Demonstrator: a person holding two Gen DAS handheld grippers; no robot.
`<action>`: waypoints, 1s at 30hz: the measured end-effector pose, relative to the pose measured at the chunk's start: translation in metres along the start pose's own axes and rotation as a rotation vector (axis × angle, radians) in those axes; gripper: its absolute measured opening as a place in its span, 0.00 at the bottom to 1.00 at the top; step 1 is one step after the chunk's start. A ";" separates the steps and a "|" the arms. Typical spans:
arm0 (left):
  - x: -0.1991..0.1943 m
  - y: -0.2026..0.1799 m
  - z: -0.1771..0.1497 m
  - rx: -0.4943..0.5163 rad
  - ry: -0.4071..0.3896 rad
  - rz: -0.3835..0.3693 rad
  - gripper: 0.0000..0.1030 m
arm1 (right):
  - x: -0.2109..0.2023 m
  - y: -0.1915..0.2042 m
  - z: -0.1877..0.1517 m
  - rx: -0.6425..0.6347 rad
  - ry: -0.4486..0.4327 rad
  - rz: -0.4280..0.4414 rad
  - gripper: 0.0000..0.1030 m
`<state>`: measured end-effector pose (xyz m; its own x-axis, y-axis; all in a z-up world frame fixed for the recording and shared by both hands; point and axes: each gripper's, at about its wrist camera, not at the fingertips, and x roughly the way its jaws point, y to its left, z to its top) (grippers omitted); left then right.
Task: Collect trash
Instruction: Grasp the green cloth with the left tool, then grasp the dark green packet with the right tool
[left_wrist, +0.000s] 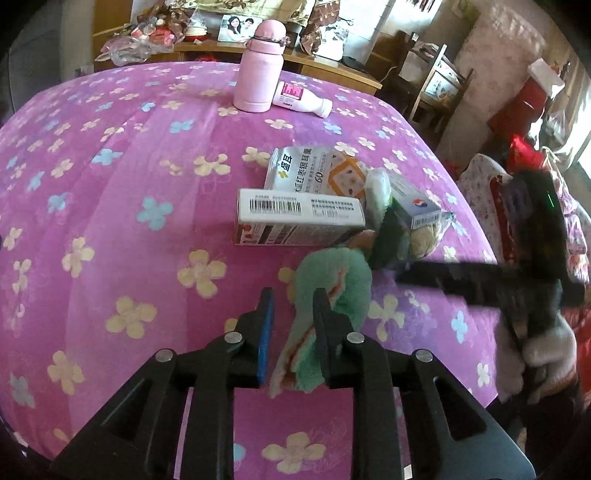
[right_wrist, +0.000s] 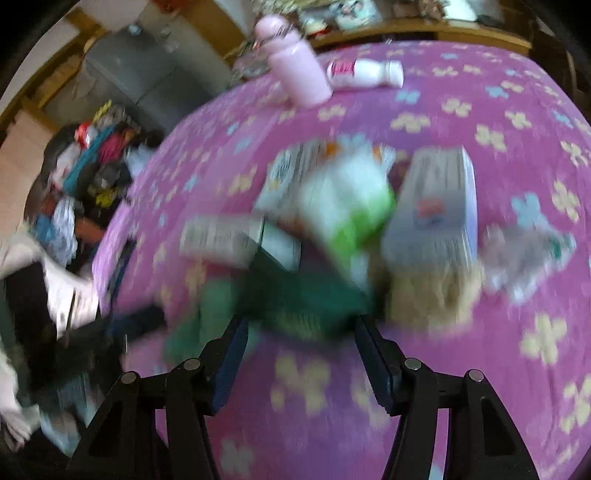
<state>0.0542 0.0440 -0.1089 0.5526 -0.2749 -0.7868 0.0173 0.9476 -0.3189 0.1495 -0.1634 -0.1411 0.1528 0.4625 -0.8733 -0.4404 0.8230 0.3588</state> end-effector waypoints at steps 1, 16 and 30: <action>0.001 0.000 0.001 0.000 0.000 0.000 0.19 | -0.004 0.000 -0.010 -0.019 0.018 -0.024 0.57; 0.028 -0.023 -0.004 0.083 0.075 -0.060 0.59 | -0.017 0.006 -0.030 -0.041 -0.064 -0.125 0.70; 0.011 0.004 -0.008 0.117 0.063 0.061 0.31 | -0.011 0.019 0.032 0.009 -0.162 0.018 0.70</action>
<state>0.0539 0.0434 -0.1228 0.5026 -0.2220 -0.8355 0.0838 0.9744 -0.2085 0.1681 -0.1426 -0.1141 0.2865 0.5235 -0.8024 -0.4368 0.8168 0.3770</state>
